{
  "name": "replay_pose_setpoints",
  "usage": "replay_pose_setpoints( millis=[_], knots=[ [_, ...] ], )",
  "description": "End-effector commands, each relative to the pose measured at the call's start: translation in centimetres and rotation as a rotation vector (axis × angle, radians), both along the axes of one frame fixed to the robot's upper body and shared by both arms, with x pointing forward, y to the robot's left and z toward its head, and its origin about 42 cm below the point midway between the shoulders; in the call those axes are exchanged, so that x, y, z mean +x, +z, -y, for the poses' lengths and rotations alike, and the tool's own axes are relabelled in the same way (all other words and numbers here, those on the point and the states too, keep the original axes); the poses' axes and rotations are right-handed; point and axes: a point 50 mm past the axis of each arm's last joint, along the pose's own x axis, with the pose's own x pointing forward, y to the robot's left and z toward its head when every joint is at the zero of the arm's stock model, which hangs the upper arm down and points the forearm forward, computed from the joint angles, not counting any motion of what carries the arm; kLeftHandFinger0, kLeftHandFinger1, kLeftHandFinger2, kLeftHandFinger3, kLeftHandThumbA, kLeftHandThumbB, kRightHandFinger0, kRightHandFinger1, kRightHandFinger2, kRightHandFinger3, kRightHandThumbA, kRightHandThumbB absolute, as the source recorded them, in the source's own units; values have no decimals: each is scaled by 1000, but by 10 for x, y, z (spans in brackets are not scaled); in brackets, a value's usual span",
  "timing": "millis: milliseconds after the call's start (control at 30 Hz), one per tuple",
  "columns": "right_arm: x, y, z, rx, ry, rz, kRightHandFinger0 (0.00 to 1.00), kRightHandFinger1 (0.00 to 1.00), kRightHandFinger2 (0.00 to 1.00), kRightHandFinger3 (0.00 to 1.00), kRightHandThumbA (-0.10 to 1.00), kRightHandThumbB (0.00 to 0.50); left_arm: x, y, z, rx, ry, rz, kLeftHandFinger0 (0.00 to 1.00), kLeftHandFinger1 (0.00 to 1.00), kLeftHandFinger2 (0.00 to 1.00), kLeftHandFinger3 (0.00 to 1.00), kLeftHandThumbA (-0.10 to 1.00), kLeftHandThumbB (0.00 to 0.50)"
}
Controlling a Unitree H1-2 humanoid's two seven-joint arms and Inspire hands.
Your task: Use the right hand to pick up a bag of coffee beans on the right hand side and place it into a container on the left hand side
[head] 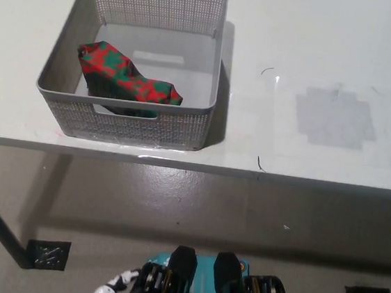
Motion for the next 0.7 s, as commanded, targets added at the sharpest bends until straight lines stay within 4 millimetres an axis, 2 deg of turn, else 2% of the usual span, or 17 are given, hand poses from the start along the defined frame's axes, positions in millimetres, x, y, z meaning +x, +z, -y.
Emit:
replay_pose_setpoints(
  millis=[0,100,133,200,300,333,400,433,500,533,567,633,667],
  knots=[
    [-41,-36,5,150,115,-8,1000,1000,1000,1000,986,313,10,18,-4,-134,39,169,1000,1000,1000,1000,1000,490],
    [-46,-67,-3,207,158,-67,1000,1000,1000,1000,957,297,14,23,-7,-150,52,188,1000,1000,1000,1000,1000,500],
    [-50,-90,-9,239,177,-123,1000,1000,1000,1000,999,278,14,24,-6,-162,57,193,1000,1000,1000,1000,1000,500],
    [-57,-128,-21,295,215,-218,1000,1000,1000,1000,969,241,13,27,-5,-172,57,209,1000,1000,1000,1000,1000,500],
    [-62,-166,-33,349,233,-308,1000,1000,1000,1000,915,211,16,29,-4,-187,63,227,1000,1000,1000,1000,1000,500],
    [-64,-185,-40,361,227,-353,1000,1000,1000,1000,918,194,18,30,-4,-187,68,232,1000,1000,1000,1000,1000,500],
    [-65,-214,-53,403,232,-430,1000,1000,1000,1000,927,213,19,32,-6,-190,73,240,1000,1000,1000,1000,1000,500],
    [-67,-232,-60,447,255,-462,1000,1000,1000,1000,868,193,19,32,-6,-195,73,243,1000,1000,1000,1000,1000,498],
    [-67,-251,-67,490,254,-508,1000,1000,1000,1000,852,229,21,33,-6,-200,71,255,1000,1000,1000,1000,1000,473],
    [-71,-272,-74,508,242,-570,1000,1000,1000,1000,880,249,20,33,-6,-203,73,257,1000,1000,1000,1000,1000,471],
    [-74,-279,-75,515,240,-591,1000,1000,1000,1000,886,256,19,33,-6,-206,74,256,1000,1000,1000,1000,1000,470],
    [-82,-296,-79,539,241,-651,1000,1000,1000,1000,885,247,17,32,-5,-216,78,253,1000,1000,1000,1000,1000,467],
    [-88,-315,-79,553,241,-715,1000,1000,1000,1000,887,234,18,32,-6,-229,86,246,1000,1000,1000,1000,1000,474]
  ],
)
